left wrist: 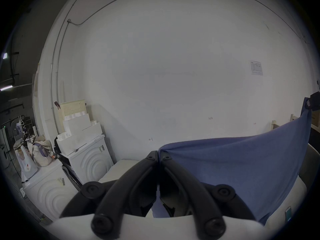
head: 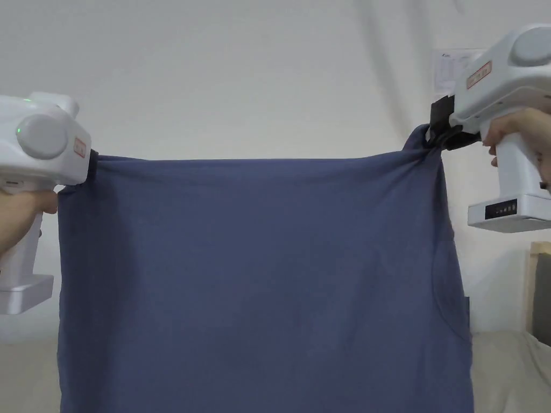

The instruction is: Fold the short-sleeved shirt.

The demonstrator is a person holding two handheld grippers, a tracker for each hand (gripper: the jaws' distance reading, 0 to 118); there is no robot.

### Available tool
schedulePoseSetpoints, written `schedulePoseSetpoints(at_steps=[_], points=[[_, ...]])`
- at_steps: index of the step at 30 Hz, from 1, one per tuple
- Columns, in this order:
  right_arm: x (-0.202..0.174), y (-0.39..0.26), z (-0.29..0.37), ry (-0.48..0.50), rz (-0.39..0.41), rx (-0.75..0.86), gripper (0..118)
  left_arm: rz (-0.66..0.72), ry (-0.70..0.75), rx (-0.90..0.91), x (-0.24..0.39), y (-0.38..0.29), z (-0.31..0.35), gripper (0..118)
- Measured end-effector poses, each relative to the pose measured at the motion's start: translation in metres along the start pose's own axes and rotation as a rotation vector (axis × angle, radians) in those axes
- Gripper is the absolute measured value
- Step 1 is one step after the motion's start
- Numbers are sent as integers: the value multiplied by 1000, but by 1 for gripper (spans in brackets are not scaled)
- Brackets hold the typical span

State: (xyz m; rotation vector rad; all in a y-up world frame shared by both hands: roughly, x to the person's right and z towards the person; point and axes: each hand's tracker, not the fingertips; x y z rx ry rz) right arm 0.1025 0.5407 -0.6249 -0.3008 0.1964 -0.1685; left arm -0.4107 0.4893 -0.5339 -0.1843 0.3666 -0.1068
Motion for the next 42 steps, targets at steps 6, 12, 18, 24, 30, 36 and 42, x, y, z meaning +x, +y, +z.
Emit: schedulePoseSetpoints(at_steps=[6,12,18,24,30,36,42], points=[[15,17,-80,-10,-89,28,6,10,61,15,26,0,-72,0],[13,10,-115,-40,-62,13,6,20,60,27,49,-5,-114,0],[9,-13,-139,-66,4,-50,6,-24,78,54,61,-19,-132,0],[21,-67,-166,-73,21,-134,6,-49,34,-58,73,-73,-161,0],[39,-170,-212,-74,34,-299,6,-54,-21,-212,89,-175,-200,0],[81,-298,-253,-101,-113,-503,6,-10,-75,-487,100,-318,-221,0],[102,-412,-230,-86,-118,-628,6,-31,-137,-643,100,-423,-195,0]])
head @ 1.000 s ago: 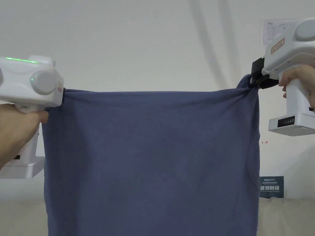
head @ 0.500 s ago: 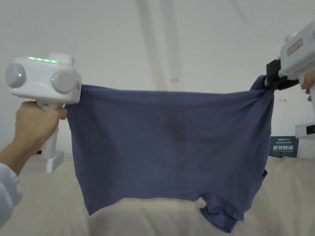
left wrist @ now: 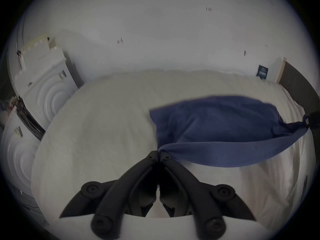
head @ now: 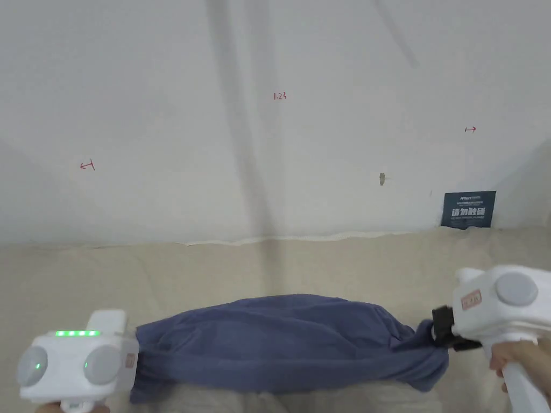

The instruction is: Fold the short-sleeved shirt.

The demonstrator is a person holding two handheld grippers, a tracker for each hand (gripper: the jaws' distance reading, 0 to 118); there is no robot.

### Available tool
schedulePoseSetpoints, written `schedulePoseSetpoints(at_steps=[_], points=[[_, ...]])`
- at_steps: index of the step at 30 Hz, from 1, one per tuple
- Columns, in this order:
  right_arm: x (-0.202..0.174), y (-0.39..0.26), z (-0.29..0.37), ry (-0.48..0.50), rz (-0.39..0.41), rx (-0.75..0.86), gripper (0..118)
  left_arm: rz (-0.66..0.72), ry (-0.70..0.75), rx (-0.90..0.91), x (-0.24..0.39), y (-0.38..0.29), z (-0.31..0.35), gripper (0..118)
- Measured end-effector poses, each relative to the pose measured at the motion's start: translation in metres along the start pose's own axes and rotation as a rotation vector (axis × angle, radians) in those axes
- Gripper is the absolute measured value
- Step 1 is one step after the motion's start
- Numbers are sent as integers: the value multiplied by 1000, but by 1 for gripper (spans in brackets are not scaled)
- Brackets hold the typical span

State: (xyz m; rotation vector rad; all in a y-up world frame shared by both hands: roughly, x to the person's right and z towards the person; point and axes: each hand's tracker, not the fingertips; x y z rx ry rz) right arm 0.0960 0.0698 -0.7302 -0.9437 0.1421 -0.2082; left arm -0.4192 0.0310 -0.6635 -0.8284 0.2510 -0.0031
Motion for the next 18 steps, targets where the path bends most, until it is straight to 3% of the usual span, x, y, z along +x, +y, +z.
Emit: schedulePoseSetpoints(at_steps=[6,10,18], points=[[15,-62,40,87,-87,41,6,-17,-11,-41,-10,-47,26,0],[16,-95,78,90,-36,60,6,-14,-27,4,-23,-74,69,0],[25,-201,165,140,-56,83,6,8,-19,21,-60,-160,178,0]])
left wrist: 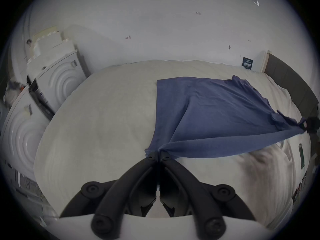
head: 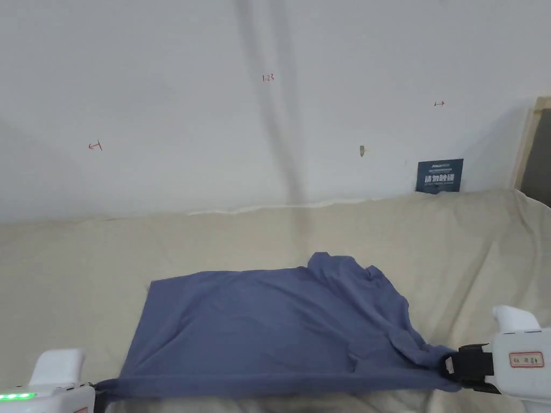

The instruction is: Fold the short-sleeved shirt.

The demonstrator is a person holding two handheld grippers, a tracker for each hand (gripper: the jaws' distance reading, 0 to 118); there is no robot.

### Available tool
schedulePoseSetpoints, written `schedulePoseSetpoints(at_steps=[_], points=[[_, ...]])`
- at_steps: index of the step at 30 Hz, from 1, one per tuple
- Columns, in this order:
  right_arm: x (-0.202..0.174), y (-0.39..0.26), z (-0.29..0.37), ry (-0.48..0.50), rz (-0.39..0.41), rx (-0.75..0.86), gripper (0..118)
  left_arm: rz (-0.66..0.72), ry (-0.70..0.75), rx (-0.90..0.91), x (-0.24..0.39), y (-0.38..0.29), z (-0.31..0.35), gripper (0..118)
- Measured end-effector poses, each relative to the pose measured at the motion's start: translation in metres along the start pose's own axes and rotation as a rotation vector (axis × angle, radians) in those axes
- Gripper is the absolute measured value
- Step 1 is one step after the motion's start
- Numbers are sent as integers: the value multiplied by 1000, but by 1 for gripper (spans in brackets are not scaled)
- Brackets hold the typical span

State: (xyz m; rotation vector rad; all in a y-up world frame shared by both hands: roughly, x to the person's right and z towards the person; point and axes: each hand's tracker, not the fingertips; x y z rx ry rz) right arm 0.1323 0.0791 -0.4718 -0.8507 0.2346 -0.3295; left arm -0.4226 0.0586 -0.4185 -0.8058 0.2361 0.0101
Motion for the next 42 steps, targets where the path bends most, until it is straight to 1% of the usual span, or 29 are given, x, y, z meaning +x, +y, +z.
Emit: schedulePoseSetpoints(at_steps=[2,3,4,7,8,9,10,11,12,13,14,18,19,21,23,24,25,26,27,28,29,30,31,34,36,39,40,41,42], points=[[5,-30,19,43,-78,-3,6,-1,-2,3,3,-34,32,0],[9,-46,28,74,-92,13,6,-12,5,-8,4,-52,45,0],[12,-59,33,69,-116,3,6,-14,12,-18,4,-68,54,0],[15,-99,50,-6,-62,-33,6,31,-8,-75,-2,-117,73,0],[19,-111,57,12,-71,-27,6,44,-20,-64,-2,-133,83,0],[23,-121,63,54,-99,-15,6,40,-15,-68,-1,-148,94,0],[29,-131,71,99,-154,-16,6,36,-13,-70,-4,-160,93,0],[33,-141,78,118,-190,2,6,-12,27,-64,-6,-172,97,0],[41,-150,82,105,-179,5,6,-5,51,-74,-5,-183,100,0],[42,-156,86,90,-167,3,6,3,38,-73,-5,-191,101,0],[45,-164,90,43,-129,12,6,12,19,-81,-10,-199,101,0],[48,-196,109,56,-174,-1,6,30,4,-86,-13,-226,106,0],[48,-202,111,51,-159,-10,6,30,6,-85,-14,-231,107,0],[40,-217,114,-13,-88,-44,6,39,2,-80,-17,-239,108,0],[38,-223,111,-15,-101,-49,6,81,-15,-66,-19,-242,110,3],[37,-223,108,-17,-102,-48,9,109,-23,-57,-19,-243,110,10],[34,-224,107,-30,-89,-34,20,110,-23,-53,-19,-243,110,24],[31,-224,107,-52,-54,-23,43,112,-27,-55,-18,-241,111,52],[27,-223,108,-88,-26,-24,81,121,-26,-61,-18,-240,112,88],[29,-221,105,-108,-9,-26,97,127,-30,-63,-19,-240,113,100],[29,-220,106,-116,15,-33,97,135,-42,-57,-21,-240,116,104],[28,-219,111,-104,10,-18,98,158,-66,-31,-22,-240,123,104],[26,-218,118,-91,18,15,98,175,-74,-29,-24,-240,129,108],[21,-215,137,-96,55,60,98,220,-132,-9,-29,-234,148,108],[15,-217,151,-110,108,77,98,199,-123,7,-28,-233,167,108],[4,-226,167,-91,169,92,96,90,-70,53,-25,-234,191,107],[3,-229,170,-83,177,88,91,76,-81,60,-24,-236,198,107],[1,-234,174,-61,189,94,79,77,-86,65,-22,-241,205,105],[-2,-239,175,-57,196,95,42,78,-93,64,-22,-246,209,100]])
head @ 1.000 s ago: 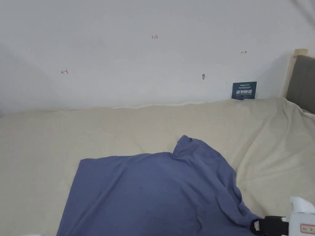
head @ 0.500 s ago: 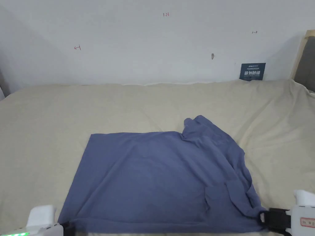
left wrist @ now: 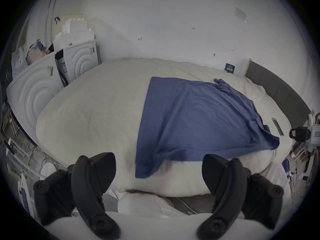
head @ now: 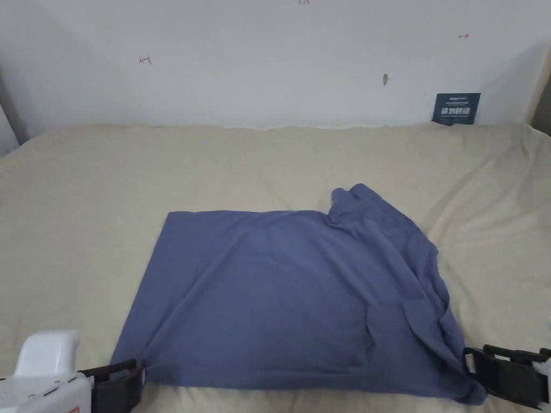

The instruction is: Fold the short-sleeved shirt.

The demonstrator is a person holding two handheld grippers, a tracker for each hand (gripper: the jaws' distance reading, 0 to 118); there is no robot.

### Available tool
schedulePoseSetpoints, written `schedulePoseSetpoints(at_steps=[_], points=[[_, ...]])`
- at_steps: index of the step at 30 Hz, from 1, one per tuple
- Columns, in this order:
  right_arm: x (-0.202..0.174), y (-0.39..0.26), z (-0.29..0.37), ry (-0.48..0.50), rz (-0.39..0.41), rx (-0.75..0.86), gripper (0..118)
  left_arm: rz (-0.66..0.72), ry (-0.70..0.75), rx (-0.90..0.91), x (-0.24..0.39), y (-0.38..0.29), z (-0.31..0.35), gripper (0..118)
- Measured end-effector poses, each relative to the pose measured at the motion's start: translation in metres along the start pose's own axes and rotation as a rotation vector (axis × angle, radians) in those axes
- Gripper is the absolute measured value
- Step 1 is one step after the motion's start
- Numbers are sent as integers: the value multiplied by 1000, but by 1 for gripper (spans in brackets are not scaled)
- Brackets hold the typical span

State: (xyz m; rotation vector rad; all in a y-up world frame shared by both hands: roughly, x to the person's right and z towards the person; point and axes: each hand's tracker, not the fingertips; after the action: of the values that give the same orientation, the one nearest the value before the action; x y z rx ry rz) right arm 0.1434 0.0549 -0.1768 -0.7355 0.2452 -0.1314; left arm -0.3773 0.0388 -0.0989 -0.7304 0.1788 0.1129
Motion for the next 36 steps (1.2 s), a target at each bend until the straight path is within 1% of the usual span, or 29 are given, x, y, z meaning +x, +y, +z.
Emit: schedulePoseSetpoints(at_steps=[1,2,3,4,5,6,7,8,10,12,13,14,15,16,17,18,19,20,22,24,26,27,28,29,30,31,32,35,36], points=[[-5,-5,2,-19,8,11,3,-3,-27,-1,0,-5,3,89],[-9,-9,0,-54,17,28,0,-9,-38,-6,1,-10,3,70],[-13,-10,-2,-78,28,42,0,-16,-37,-9,3,-17,1,23],[-16,-11,-4,-45,26,10,0,-29,23,-11,7,-23,0,0],[-17,-12,-6,-9,21,-22,0,-50,97,-47,9,-30,-4,0],[-17,-21,-8,-14,-10,-25,0,-66,102,-69,6,-35,-8,0],[-19,-24,-9,10,-46,-31,0,-39,66,-75,2,-41,-11,0],[-19,-25,-12,27,-59,-45,0,23,13,-84,-1,-44,-11,0],[-19,-30,-14,18,-47,-59,0,93,-24,-92,-7,-50,-15,0],[-21,-31,-18,12,-36,-71,0,35,69,-106,-5,-47,-19,0],[-20,-29,-22,19,-40,-81,0,1,90,-95,-6,-45,-24,3],[-18,-31,-24,26,-49,-94,0,-14,100,-90,-8,-42,-29,25],[-17,-31,-26,31,-50,-104,0,-6,69,-96,-11,-40,-36,76],[-17,-30,-28,34,-49,-108,0,-8,32,-105,-8,-33,-35,97],[-17,-29,-29,34,-49,-110,0,3,21,-125,-7,-29,-40,106],[-17,-31,-30,32,-48,-112,0,15,-3,-156,-7,-28,-48,106],[-17,-31,-31,36,-45,-118,0,16,-44,-146,-9,-27,-53,117],[-16,-31,-31,36,-49,-121,0,39,-57,-151,-14,-27,-61,116],[-14,-33,-34,38,-59,-130,0,70,-17,-200,-19,-25,-75,116],[-12,-34,-35,36,-64,-144,0,83,-5,-196,-30,-27,-89,116],[-11,-35,-38,14,-75,-158,0,142,-13,-215,-38,-28,-96,111],[-10,-35,-40,7,-86,-172,0,133,-37,-229,-41,-28,-98,100],[-8,-35,-41,5,-94,-174,0,126,-30,-235,-41,-27,-97,80],[-7,-35,-40,8,-96,-172,0,112,-23,-241,-40,-27,-97,47],[-10,-34,-41,11,-100,-173,0,86,3,-237,-39,-29,-98,5],[-10,-33,-42,15,-98,-173,0,66,31,-239,-39,-31,-99,5],[-10,-32,-42,15,-99,-173,0,59,-5,-248,-40,-25,-95,5],[-11,-29,-43,22,-94,-170,0,70,-2,-229,-45,-20,-88,5],[-11,-28,-43,21,-94,-167,0,70,0,-233,-42,-22,-96,5]])
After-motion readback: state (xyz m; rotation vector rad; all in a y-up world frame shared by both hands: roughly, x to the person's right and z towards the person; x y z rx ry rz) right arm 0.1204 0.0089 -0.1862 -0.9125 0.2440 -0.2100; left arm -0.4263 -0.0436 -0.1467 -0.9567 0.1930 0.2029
